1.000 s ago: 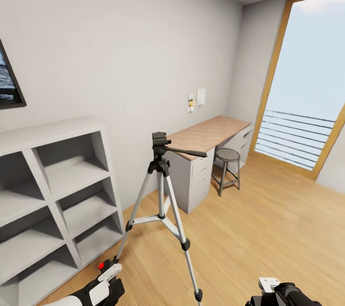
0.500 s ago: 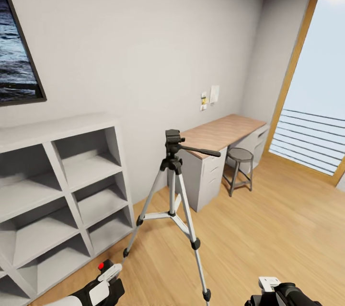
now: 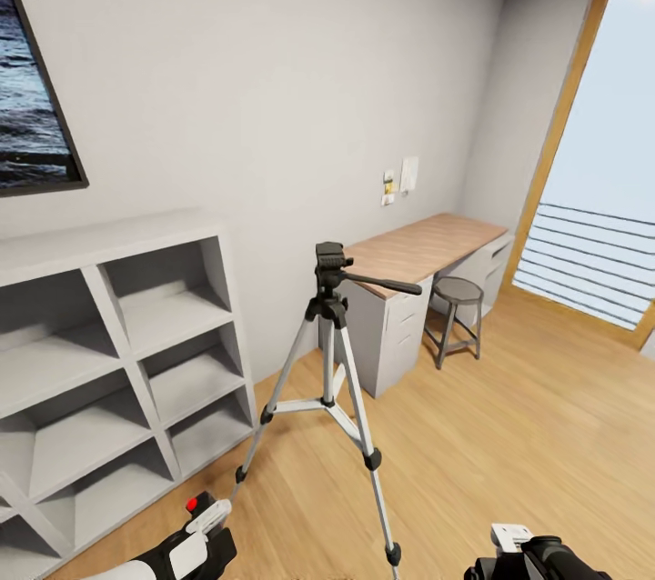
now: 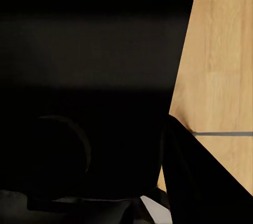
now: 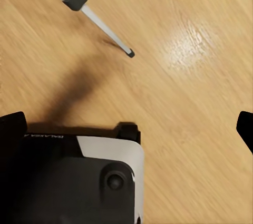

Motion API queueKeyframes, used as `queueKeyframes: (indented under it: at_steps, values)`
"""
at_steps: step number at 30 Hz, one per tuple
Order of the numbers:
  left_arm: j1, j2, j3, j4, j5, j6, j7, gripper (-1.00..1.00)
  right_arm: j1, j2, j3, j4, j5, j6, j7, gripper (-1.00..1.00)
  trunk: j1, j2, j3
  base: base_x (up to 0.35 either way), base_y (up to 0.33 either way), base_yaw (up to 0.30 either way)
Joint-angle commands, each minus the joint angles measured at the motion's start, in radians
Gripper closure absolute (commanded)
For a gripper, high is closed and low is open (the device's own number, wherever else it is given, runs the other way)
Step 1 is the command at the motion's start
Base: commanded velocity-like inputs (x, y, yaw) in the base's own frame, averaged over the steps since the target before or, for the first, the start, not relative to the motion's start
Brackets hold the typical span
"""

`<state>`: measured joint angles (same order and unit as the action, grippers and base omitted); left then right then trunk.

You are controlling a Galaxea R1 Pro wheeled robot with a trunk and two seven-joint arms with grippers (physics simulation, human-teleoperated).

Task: Attach the digital camera to the camera tripod in the bedroom.

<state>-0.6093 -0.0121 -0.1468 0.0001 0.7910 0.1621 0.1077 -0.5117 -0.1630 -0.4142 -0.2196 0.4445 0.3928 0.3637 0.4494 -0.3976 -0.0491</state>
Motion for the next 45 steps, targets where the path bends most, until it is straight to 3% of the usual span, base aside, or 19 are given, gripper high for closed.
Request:
queueKeyframes:
  at_steps: [1,45]
  values:
    - [-0.001,0.0,-0.009,0.0,0.007,0.004,0.002,1.0,-0.001,0.0,-0.009,-0.002,0.01,0.005,0.007,-1.0,0.001,-0.002,-0.004,0.0,0.0,0.0]
    - [-0.001,0.0,-0.009,0.0,0.005,0.004,0.001,1.0,-0.001,0.002,-0.011,-0.001,0.009,0.005,0.003,-1.0,0.001,-0.002,-0.074,0.0,0.0,0.0]
